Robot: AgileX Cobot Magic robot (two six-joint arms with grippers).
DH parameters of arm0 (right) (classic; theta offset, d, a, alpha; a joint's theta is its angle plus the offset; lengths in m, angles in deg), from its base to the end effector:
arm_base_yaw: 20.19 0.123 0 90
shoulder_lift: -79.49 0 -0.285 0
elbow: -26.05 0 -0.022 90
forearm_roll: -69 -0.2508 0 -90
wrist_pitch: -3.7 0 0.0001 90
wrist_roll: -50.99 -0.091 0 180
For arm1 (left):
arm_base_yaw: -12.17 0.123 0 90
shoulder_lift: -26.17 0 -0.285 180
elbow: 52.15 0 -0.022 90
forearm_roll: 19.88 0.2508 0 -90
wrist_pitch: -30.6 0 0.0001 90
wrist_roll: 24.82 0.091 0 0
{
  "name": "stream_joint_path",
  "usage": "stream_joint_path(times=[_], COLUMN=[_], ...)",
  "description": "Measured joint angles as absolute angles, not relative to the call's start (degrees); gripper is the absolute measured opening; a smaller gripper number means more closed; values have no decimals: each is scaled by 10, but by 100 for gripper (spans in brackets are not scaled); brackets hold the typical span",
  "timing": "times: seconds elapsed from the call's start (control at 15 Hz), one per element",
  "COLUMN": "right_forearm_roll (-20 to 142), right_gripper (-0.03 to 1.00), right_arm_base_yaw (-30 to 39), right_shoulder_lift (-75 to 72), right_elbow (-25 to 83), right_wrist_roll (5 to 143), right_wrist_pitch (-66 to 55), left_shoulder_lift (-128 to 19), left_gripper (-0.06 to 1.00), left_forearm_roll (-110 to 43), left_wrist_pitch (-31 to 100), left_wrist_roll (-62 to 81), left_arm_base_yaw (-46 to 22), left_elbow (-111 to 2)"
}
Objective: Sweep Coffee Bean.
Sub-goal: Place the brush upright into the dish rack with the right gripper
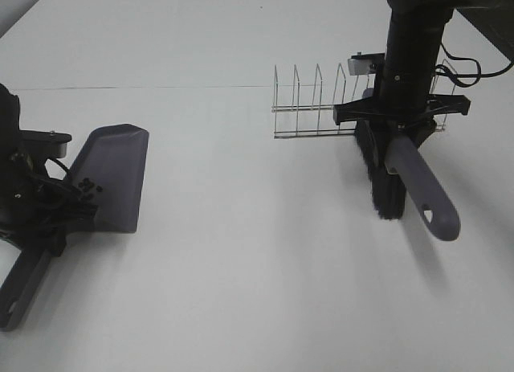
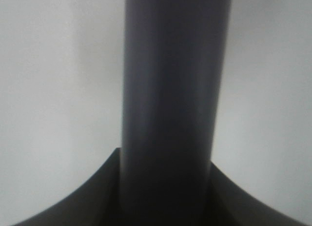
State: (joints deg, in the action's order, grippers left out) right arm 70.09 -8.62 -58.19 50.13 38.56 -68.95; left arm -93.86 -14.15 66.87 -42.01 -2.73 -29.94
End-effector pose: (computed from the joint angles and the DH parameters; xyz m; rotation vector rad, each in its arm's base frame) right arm 0.4308 0.0865 0.1442 -0.0127 -3.0380 0.0610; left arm 0.3068 -0.0761 0.0941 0.0618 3.0984 0.0785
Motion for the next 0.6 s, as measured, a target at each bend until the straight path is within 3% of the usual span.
stream_joint_path(times=[0.2,0.6], right_forearm_roll=[720,685], right_gripper=[28,28], right_arm_base_yaw=[-89,-105], right_shoulder_lift=[-603,-604], right_elbow=[564,573], right_wrist_roll=[388,427], right_wrist_pitch=[-661,-662], left_shoulder_lift=[-939,-939], left_gripper=[33,33], left_forearm_roll=[-142,-142], left_wrist_pitch=[669,668], left_wrist_roll=[-420,-420], left_arm_base_yaw=[-27,-27], left_elbow=[-299,-299])
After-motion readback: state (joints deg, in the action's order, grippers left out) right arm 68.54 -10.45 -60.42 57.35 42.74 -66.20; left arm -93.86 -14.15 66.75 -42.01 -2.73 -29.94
